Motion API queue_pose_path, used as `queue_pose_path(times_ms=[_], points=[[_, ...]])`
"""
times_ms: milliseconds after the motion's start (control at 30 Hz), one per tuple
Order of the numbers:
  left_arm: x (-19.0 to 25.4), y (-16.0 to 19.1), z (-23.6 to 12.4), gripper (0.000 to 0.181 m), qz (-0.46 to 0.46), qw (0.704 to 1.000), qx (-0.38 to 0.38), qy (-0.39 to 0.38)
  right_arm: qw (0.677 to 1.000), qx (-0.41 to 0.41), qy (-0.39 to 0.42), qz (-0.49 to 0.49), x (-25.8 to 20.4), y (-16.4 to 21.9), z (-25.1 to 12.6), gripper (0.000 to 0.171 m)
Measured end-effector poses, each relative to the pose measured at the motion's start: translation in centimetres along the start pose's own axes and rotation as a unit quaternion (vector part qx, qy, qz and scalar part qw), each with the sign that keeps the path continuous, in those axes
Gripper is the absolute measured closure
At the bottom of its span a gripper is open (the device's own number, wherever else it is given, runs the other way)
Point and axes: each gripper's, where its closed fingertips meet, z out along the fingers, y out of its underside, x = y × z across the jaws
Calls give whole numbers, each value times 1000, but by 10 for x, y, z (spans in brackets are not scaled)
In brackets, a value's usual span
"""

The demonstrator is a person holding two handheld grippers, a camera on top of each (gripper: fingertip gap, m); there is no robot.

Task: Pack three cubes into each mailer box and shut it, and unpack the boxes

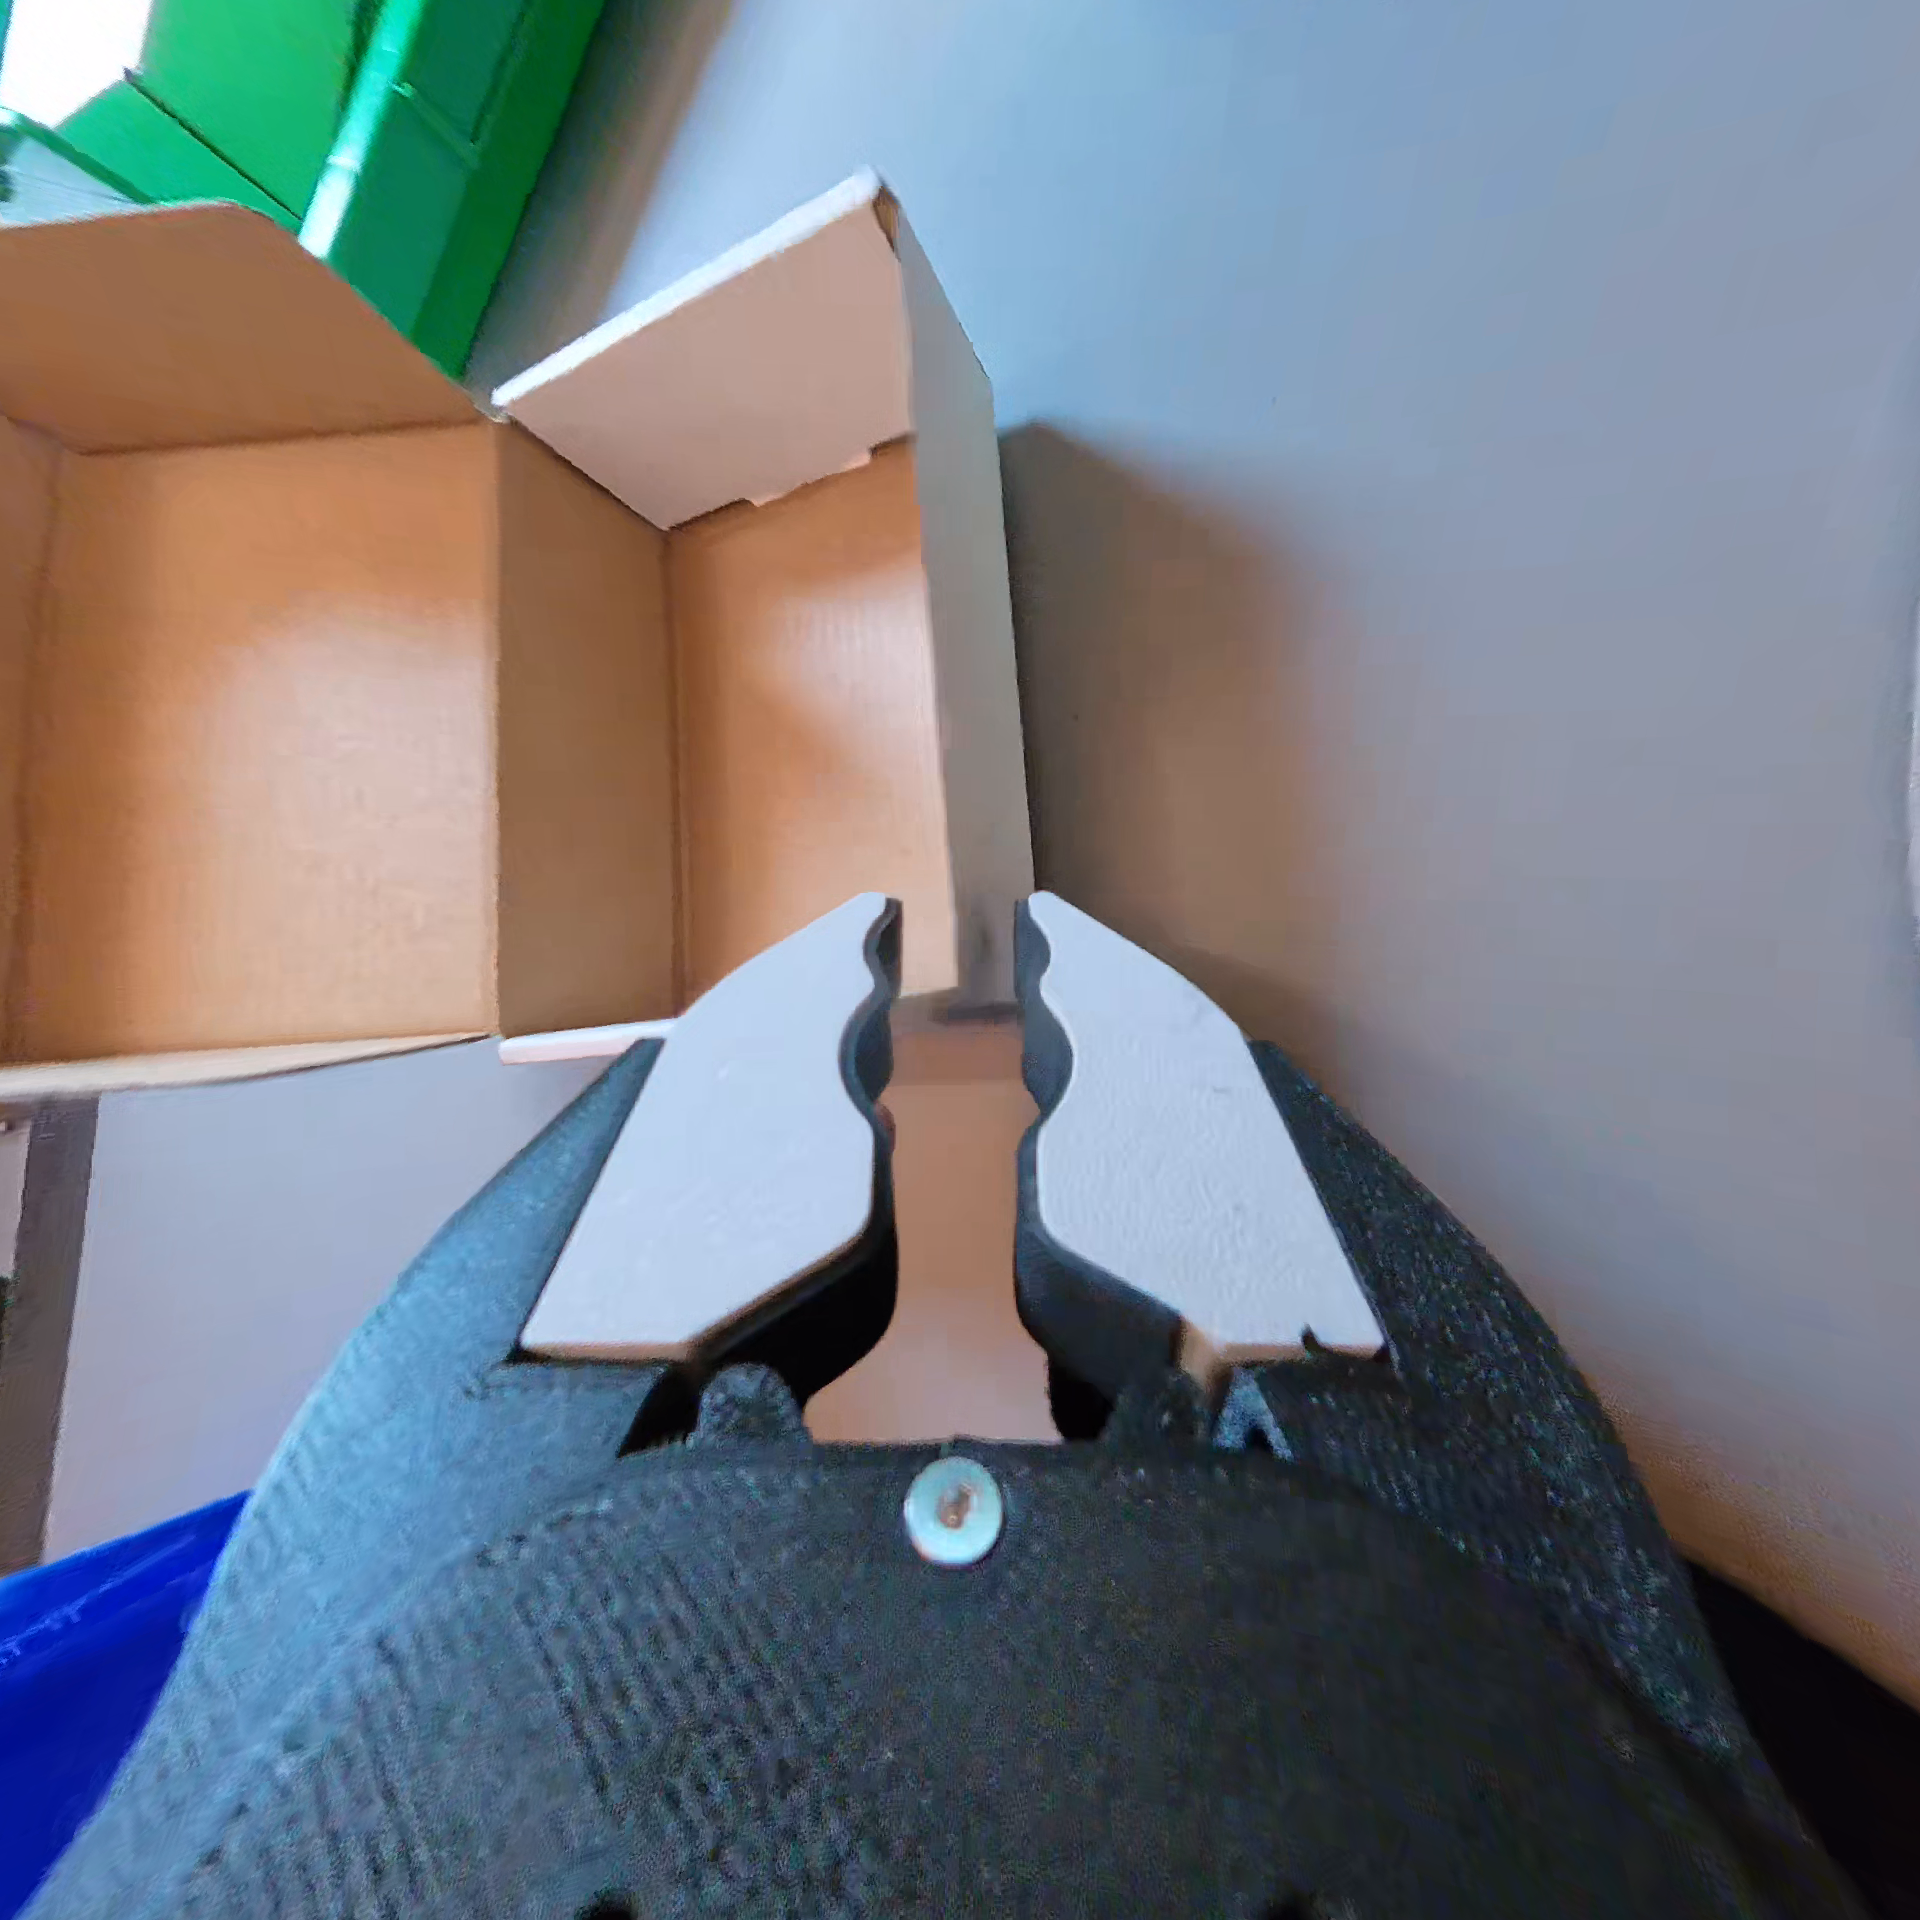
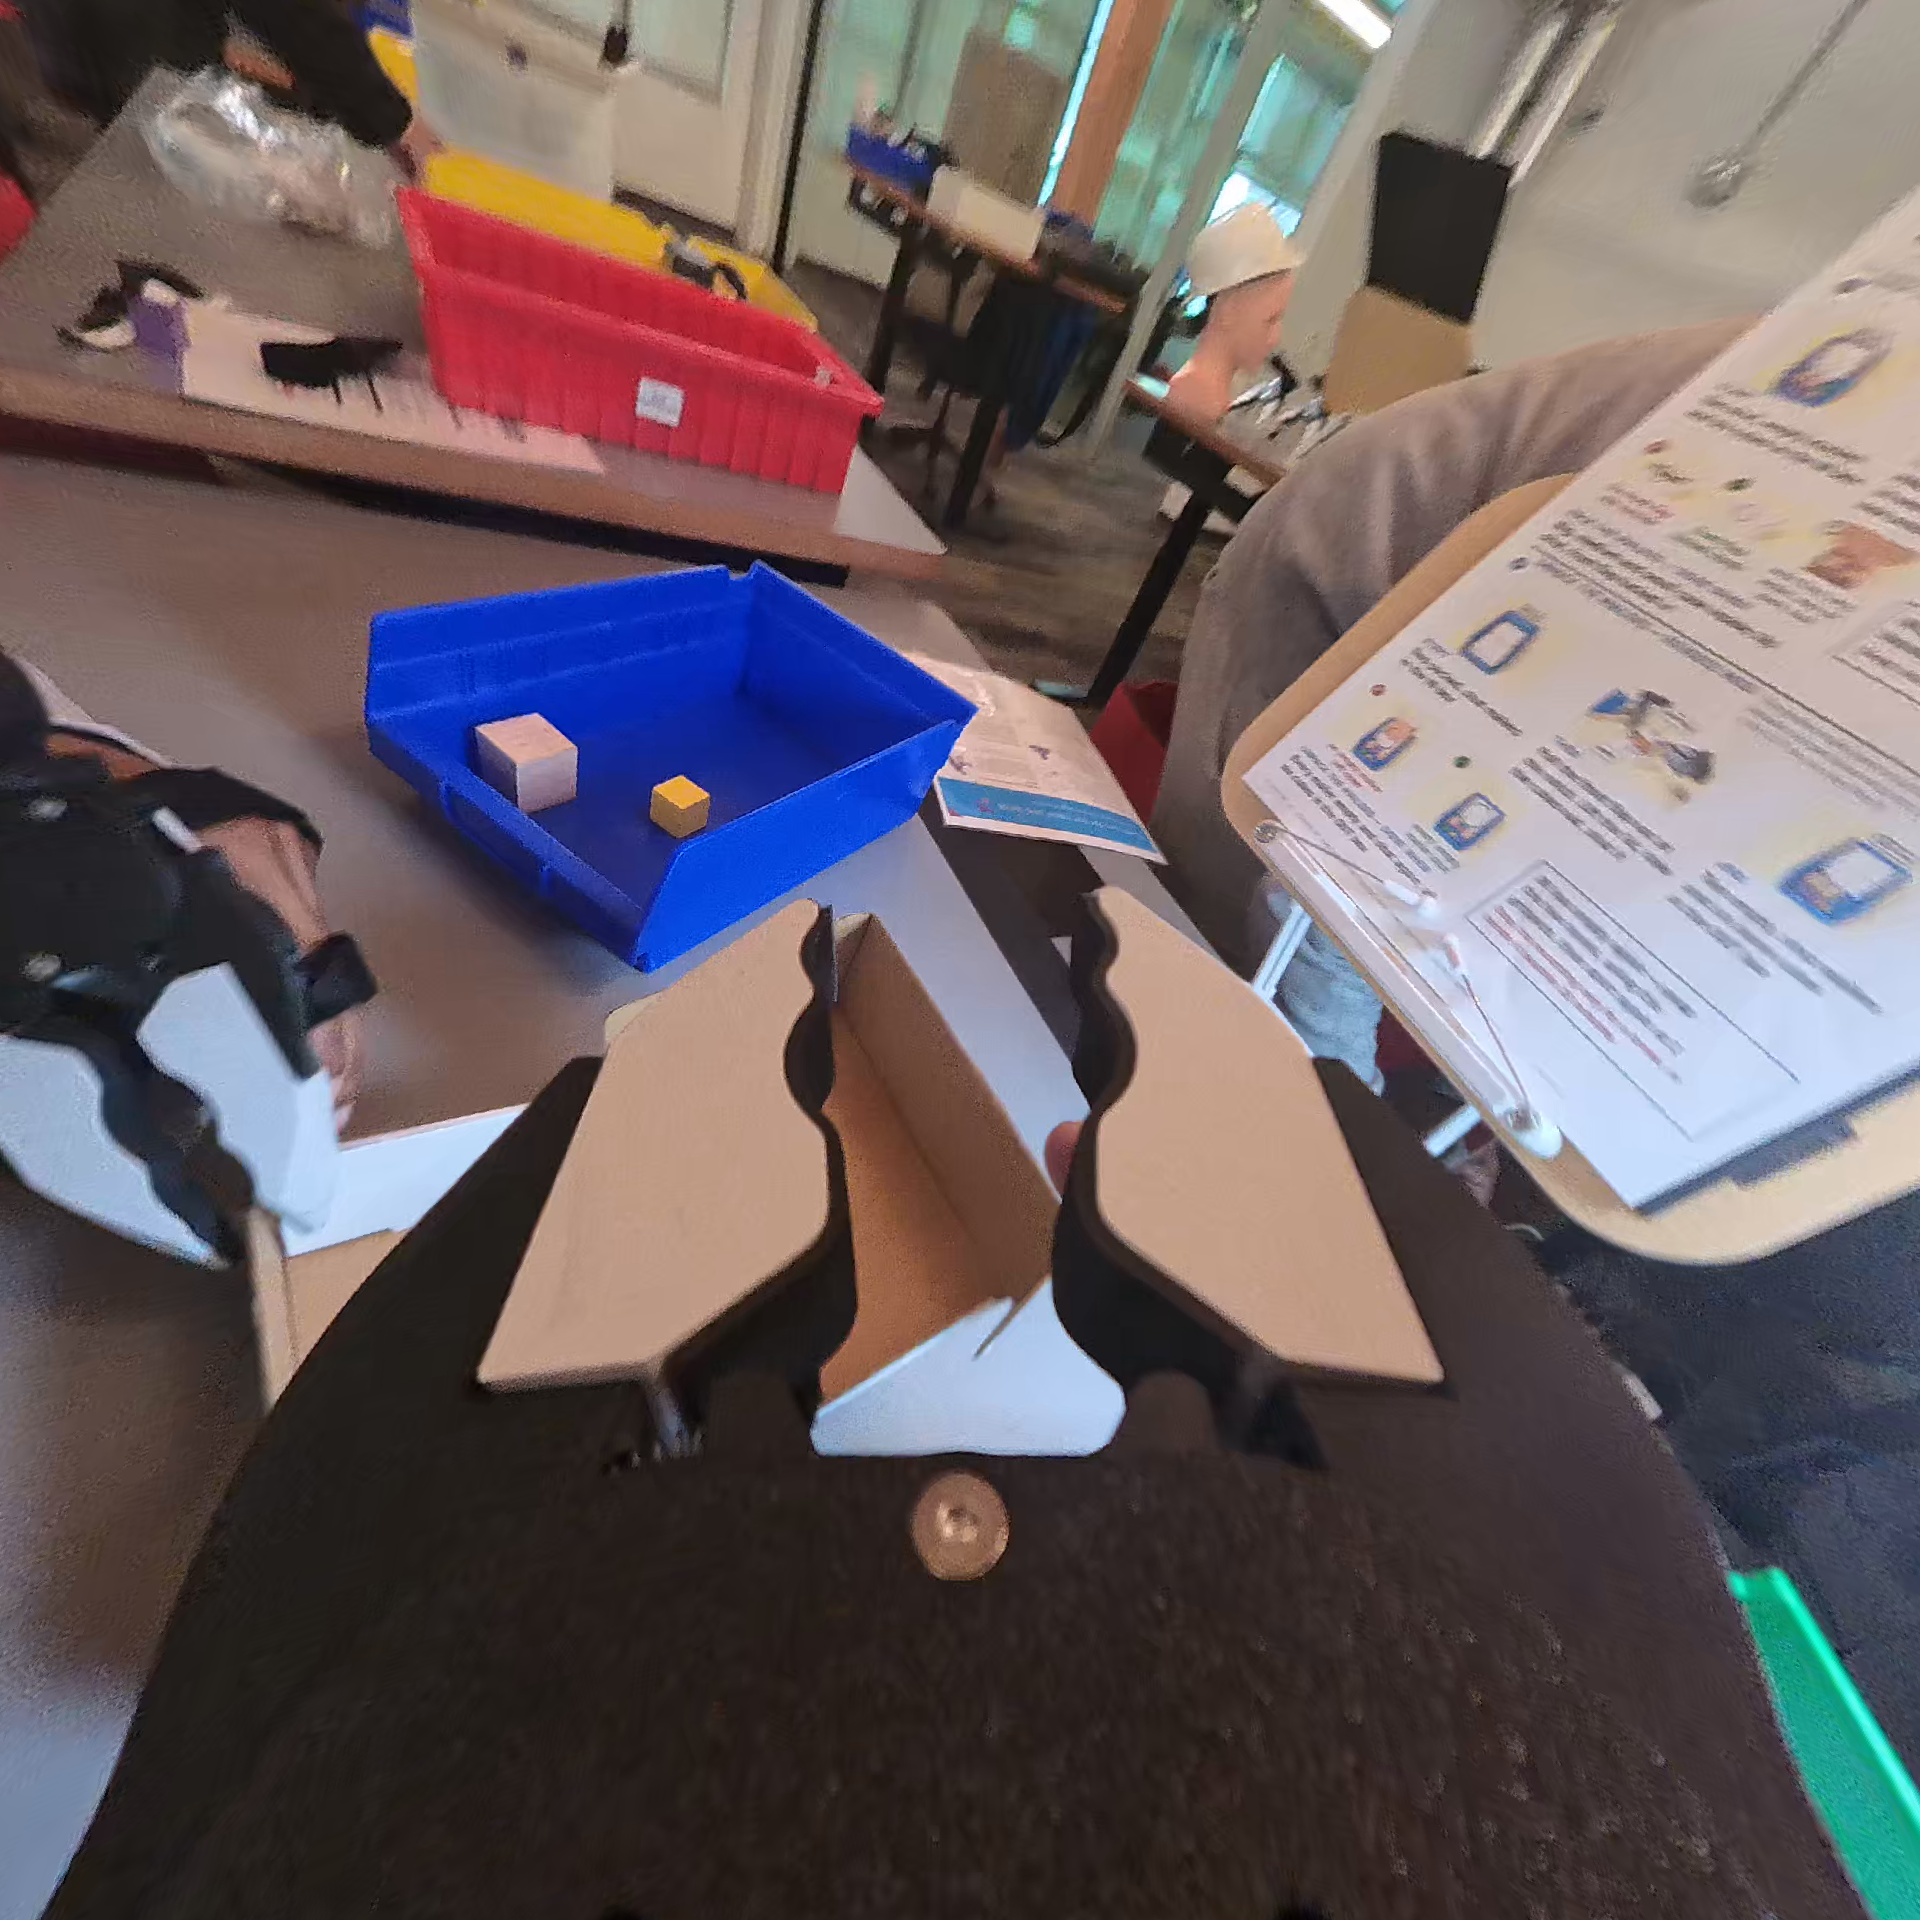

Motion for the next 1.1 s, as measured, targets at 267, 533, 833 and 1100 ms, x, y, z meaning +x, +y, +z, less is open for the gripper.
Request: queue_pose_path(times_ms=[267, 533, 833, 1100], points=[[-101, 48, -111, 148, -141, 984, 36, -108, 992, 31, 55, 110, -36, 83, -87, 131], [-146, 212, -167, 119, -203, 935, -286, -51, 989, -21, 91, 119, -54, 156, -99, 129], [-105, 261, -142, 115, -205, 872, -435, 89, 988, -29, 83, 125, -56, 167, -101, 135], [-124, 249, -142, 138, -188, 876, -441, 49, 988, -27, 90, 123, -55, 167, -104, 138]])
